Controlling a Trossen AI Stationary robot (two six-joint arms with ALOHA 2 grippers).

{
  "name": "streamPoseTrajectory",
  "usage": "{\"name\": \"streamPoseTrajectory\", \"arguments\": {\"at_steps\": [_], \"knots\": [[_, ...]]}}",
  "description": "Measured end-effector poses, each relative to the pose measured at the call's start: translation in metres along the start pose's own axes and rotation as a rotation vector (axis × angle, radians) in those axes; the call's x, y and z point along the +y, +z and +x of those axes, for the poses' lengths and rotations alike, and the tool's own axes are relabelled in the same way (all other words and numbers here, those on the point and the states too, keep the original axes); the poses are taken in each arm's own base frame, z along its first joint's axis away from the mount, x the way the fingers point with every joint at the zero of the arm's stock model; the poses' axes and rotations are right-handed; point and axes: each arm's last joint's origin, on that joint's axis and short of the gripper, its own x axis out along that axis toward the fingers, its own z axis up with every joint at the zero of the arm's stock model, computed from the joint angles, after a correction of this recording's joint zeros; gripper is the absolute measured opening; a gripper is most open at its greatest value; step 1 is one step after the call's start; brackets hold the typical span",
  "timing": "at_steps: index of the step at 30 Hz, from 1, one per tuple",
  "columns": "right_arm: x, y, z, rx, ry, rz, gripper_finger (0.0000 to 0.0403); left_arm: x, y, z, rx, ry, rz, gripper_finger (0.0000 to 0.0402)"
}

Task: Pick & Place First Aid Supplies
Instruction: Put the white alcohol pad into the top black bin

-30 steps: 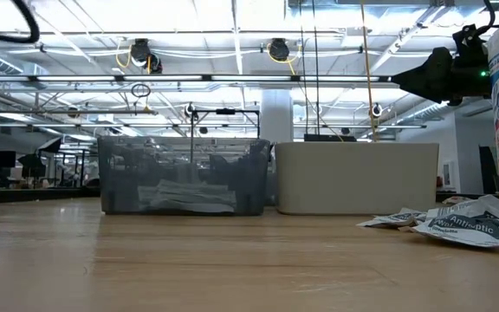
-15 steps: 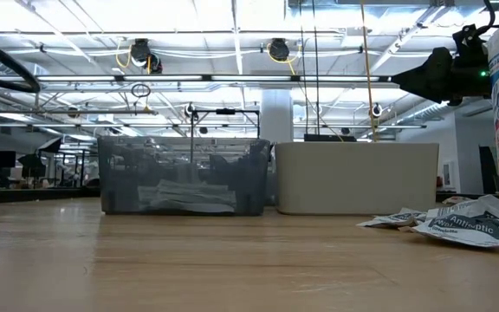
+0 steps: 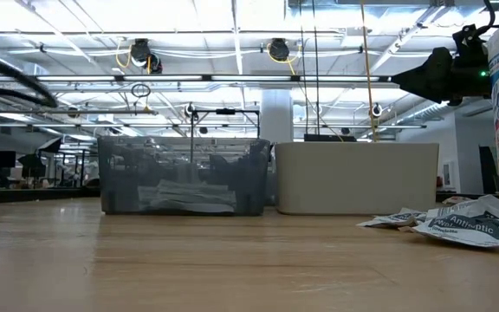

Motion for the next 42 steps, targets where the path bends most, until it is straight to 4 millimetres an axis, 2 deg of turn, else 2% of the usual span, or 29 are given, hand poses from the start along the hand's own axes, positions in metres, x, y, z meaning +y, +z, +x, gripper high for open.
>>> {"name": "streamPoseTrajectory", "arguments": {"at_steps": [2,4,8,18,23,25,30,35,42], "knots": [[0.0,0.0,0.0,0.0,0.0,0.0,0.0263,0.001,0.002,-0.006,-0.018,-0.014,0.02,0.0022],[0.0,0.0,0.0,0.0,0.0,0.0,0.0263,0.001,0.003,-0.015,-0.026,-0.035,0.035,0.0008],[0.0,0.0,0.0,0.0,0.0,0.0,0.0263,0.003,0.0,-0.035,-0.024,-0.06,0.056,0.0013],[0.0,0.0,0.0,0.0,0.0,0.0,0.0263,0.015,-0.015,-0.103,-0.045,-0.142,0.061,0.0005],[0.0,0.0,0.0,0.0,0.0,0.0,0.0263,0.017,-0.011,-0.127,-0.076,-0.151,0.083,0.0008],[0.0,0.0,0.0,0.0,0.0,0.0,0.0263,0.016,0.003,-0.135,-0.091,-0.167,0.101,0.0005],[0.0,0.0,0.0,0.0,0.0,0.0,0.0263,0.018,0.053,-0.159,-0.15,-0.196,0.13,0.0006],[0.0,0.0,0.0,0.0,0.0,0.0,0.0263,0.03,0.102,-0.185,-0.162,-0.172,0.155,0.0004],[0.0,0.0,0.0,0.0,0.0,0.0,0.0263,0.056,0.174,-0.222,-0.192,-0.148,0.179,0.0004]]}}
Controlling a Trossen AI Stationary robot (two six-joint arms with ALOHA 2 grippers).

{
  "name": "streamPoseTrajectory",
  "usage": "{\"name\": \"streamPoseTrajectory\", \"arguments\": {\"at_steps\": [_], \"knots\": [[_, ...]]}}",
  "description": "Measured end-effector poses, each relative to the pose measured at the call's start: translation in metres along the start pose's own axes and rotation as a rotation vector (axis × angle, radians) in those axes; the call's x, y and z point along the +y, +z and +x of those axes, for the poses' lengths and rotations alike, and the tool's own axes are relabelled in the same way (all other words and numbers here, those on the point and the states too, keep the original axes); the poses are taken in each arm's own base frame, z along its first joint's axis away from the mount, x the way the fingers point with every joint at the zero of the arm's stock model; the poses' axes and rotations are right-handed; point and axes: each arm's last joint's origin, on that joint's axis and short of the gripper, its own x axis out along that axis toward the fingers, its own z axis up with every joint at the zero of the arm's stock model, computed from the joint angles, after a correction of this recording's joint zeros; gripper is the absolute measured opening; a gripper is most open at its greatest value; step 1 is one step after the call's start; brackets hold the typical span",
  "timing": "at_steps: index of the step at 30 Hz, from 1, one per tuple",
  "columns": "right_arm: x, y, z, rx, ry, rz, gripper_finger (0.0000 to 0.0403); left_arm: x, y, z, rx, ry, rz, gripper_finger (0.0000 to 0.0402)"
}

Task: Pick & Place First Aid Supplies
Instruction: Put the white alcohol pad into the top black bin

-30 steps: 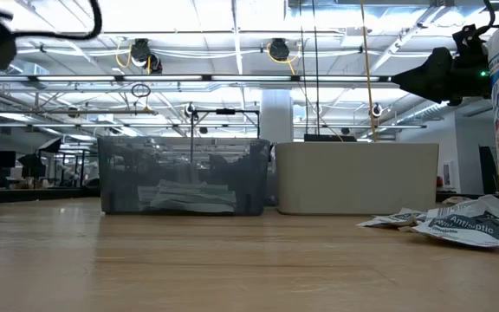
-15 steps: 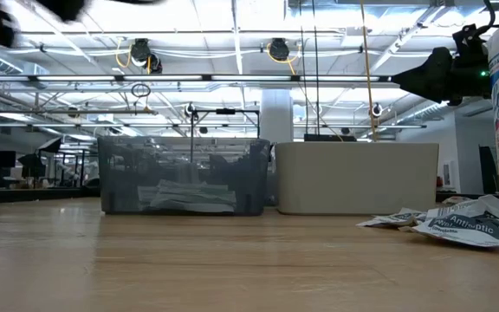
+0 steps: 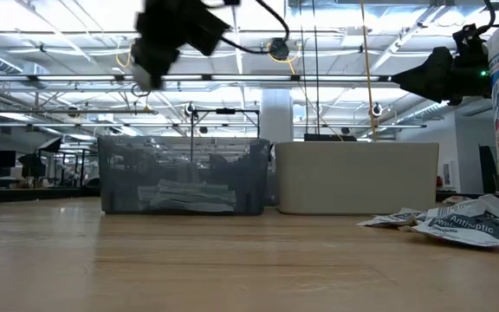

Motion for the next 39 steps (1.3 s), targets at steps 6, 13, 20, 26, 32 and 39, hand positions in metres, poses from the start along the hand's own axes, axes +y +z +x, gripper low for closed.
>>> {"name": "streamPoseTrajectory", "arguments": {"at_steps": [6,13,20,26,32,39], "knots": [[0.0,0.0,0.0,0.0,0.0,0.0,0.0263,0.038,0.06,-0.015,0.005,0.028,-0.013,0.0003],[0.0,0.0,0.0,0.0,0.0,0.0,0.0263,0.068,0.12,-0.023,-0.091,0.01,0.015,0.0002],[0.0,0.0,0.0,0.0,0.0,0.0,0.0263,0.091,0.156,-0.003,-0.12,0.015,-0.002,0.0002],[0.0,0.0,0.0,0.0,-0.001,0.0,0.0263,0.098,0.18,0.037,-0.09,0.034,-0.008,0.0002],[0.0,0.0,0.0,0.0,-0.001,0.0,0.0263,0.1,0.19,0.062,-0.059,0.039,0.001,0.0002],[0.0,0.0,0.0,0.0,0.0,0.0,0.0263,0.101,0.191,0.061,-0.073,0.046,0.0,0.0063]]}}
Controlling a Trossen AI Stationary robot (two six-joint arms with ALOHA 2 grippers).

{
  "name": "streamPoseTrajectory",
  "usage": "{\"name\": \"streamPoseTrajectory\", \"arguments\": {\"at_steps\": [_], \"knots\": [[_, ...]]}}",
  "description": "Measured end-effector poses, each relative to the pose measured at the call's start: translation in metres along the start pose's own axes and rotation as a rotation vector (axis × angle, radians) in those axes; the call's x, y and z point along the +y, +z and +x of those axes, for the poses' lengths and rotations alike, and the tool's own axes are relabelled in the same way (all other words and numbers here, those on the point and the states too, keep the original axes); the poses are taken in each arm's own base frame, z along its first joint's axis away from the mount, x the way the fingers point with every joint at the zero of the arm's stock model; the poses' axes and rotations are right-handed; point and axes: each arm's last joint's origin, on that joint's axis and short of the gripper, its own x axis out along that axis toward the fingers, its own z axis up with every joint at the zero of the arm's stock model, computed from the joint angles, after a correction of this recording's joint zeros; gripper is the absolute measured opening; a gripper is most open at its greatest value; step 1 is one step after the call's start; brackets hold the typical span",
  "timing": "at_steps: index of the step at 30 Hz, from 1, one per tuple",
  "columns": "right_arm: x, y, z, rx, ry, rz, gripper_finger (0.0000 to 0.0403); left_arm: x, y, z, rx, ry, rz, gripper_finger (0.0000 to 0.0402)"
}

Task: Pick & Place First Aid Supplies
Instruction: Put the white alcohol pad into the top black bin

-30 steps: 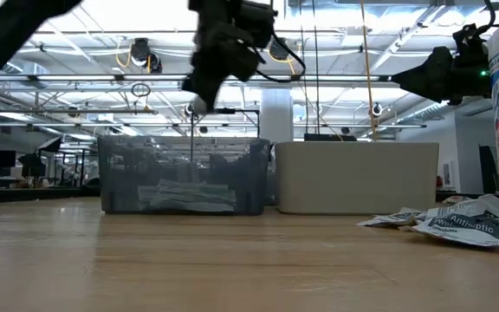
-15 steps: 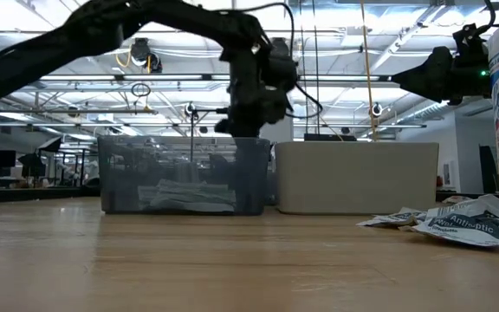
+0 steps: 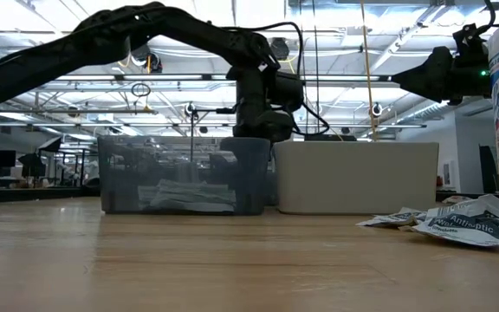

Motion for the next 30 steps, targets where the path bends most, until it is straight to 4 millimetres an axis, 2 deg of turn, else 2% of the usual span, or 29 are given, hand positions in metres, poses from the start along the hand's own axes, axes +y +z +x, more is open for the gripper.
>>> {"name": "streamPoseTrajectory", "arguments": {"at_steps": [8,10,14,18,23,27,30], "knots": [[0.0,0.0,0.0,0.0,0.0,0.0,0.0263,0.0,-0.001,-0.002,-0.003,-0.001,0.026,0.023],[0.0,0.0,0.0,0.0,0.0,0.0,0.0263,0.002,-0.002,-0.008,-0.012,-0.001,0.02,0.0265],[0.0,0.0,0.0,-0.001,0.0,0.0,0.0263,0.004,-0.009,-0.034,-0.053,-0.008,-0.031,0.0314],[0.0,0.0,0.0,-0.001,0.0,0.0,0.0263,0.002,-0.018,-0.06,-0.101,-0.02,-0.057,0.0341],[0.0,0.0,0.0,-0.001,0.0,0.0,0.0263,-0.003,-0.03,-0.086,-0.151,-0.037,-0.088,0.0353],[0.0,0.0,0.0,-0.001,0.0,0.0,0.0263,-0.012,-0.039,-0.087,-0.11,-0.034,-0.147,0.0349],[0.0,0.0,0.0,0.0,0.0,0.0,0.0263,-0.029,-0.052,-0.087,-0.107,-0.036,-0.139,0.0343]]}}
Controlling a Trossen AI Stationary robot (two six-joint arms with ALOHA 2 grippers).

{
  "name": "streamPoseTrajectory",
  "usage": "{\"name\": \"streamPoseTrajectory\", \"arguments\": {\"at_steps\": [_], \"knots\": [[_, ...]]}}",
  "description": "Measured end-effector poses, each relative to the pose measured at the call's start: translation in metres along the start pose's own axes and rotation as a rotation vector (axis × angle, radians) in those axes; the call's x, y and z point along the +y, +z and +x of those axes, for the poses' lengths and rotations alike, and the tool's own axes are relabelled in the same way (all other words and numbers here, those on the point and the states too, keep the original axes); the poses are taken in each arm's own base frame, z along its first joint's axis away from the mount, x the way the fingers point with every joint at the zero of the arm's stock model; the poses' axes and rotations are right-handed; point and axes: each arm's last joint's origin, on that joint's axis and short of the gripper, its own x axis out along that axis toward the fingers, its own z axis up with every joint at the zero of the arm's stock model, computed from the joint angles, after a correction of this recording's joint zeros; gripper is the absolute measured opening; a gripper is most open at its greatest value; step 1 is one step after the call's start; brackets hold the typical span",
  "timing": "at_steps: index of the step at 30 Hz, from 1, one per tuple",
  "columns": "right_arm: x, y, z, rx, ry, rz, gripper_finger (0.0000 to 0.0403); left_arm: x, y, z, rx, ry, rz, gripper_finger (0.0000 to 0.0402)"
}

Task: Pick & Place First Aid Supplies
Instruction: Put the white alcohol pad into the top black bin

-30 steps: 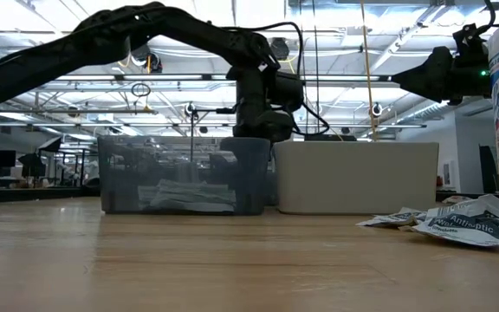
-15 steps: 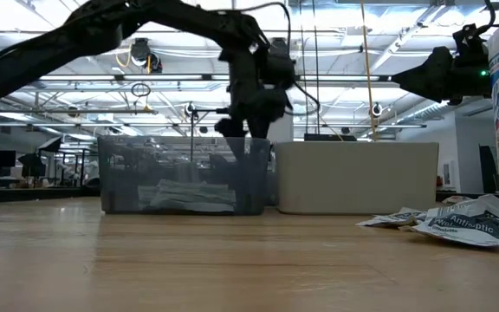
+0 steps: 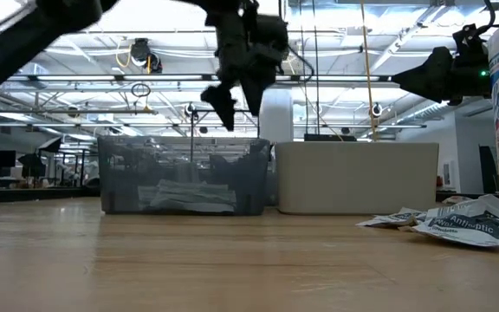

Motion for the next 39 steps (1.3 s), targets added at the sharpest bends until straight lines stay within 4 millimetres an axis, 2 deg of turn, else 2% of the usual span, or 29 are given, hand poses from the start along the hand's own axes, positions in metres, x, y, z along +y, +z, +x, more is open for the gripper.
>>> {"name": "streamPoseTrajectory", "arguments": {"at_steps": [6,10,16,27,39], "knots": [[0.0,0.0,0.0,0.0,0.0,0.0,0.0263,-0.027,-0.043,-0.002,-0.046,-0.03,0.017,0.0336],[0.0,0.0,0.0,0.0,0.0,0.0,0.0263,-0.043,-0.083,-0.005,-0.056,-0.063,-0.007,0.0339],[0.0,0.0,0.0,0.0,0.0,0.0,0.0263,-0.058,-0.147,0.003,-0.027,-0.076,-0.066,0.034],[0.0,0.0,0.0,0.0,0.0,0.0,0.0263,-0.066,-0.258,0.022,0.11,-0.011,-0.128,0.034],[0.0,0.0,0.0,0.0,0.0,0.0,0.0263,-0.059,-0.357,0.039,0.241,0.088,-0.246,0.034]]}}
